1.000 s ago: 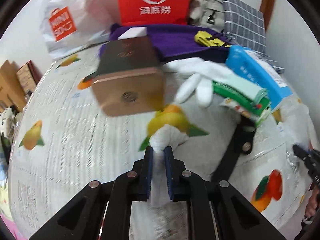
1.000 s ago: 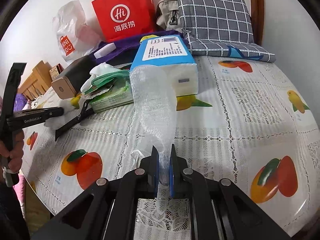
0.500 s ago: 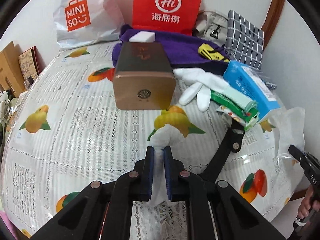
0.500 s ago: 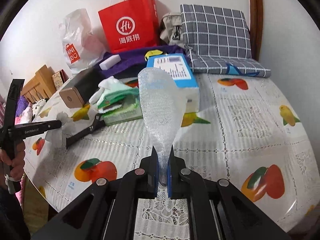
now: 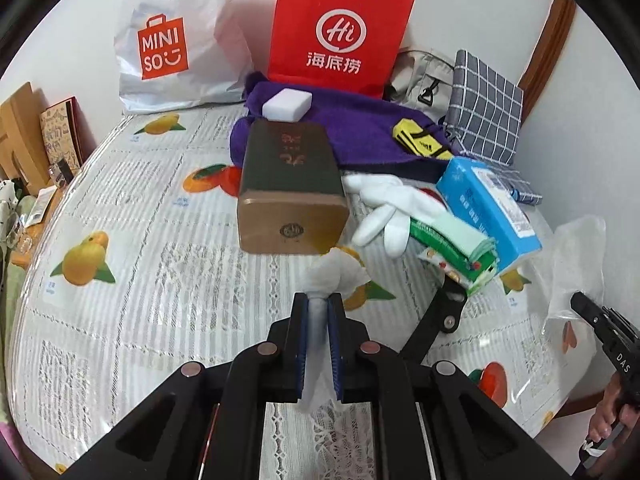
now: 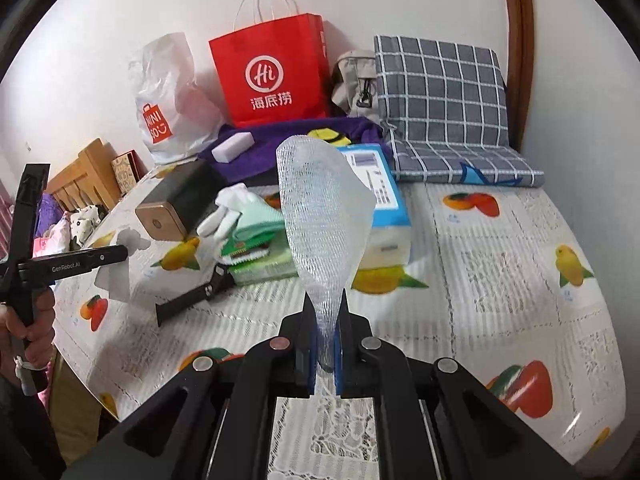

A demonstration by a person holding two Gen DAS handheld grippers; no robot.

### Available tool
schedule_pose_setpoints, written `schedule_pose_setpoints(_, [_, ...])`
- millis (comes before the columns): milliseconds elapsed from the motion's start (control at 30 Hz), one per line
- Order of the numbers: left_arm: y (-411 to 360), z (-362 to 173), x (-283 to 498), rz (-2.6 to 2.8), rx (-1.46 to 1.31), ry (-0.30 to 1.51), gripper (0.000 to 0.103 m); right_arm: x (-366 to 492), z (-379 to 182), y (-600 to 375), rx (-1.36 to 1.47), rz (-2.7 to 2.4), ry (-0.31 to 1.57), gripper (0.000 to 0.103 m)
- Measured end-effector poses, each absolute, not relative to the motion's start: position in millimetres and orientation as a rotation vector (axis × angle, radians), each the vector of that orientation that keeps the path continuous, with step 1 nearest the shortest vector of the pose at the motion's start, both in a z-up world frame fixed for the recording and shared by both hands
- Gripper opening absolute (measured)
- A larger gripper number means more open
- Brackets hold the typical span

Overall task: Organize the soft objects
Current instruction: 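Carry sock with left tool while right tool carries mesh bag toward the towel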

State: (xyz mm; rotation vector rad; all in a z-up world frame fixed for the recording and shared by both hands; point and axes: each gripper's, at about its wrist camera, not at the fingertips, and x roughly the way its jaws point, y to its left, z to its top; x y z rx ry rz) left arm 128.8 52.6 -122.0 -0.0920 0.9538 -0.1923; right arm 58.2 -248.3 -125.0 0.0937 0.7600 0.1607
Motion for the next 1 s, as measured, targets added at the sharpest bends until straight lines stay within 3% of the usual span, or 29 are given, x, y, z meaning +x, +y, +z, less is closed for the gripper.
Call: schedule_pose_setpoints(1000, [48,-67,226,-0.134,-0.033,0.892,0.01,187,-71,-230,0.12,0.272,0.706,0.006])
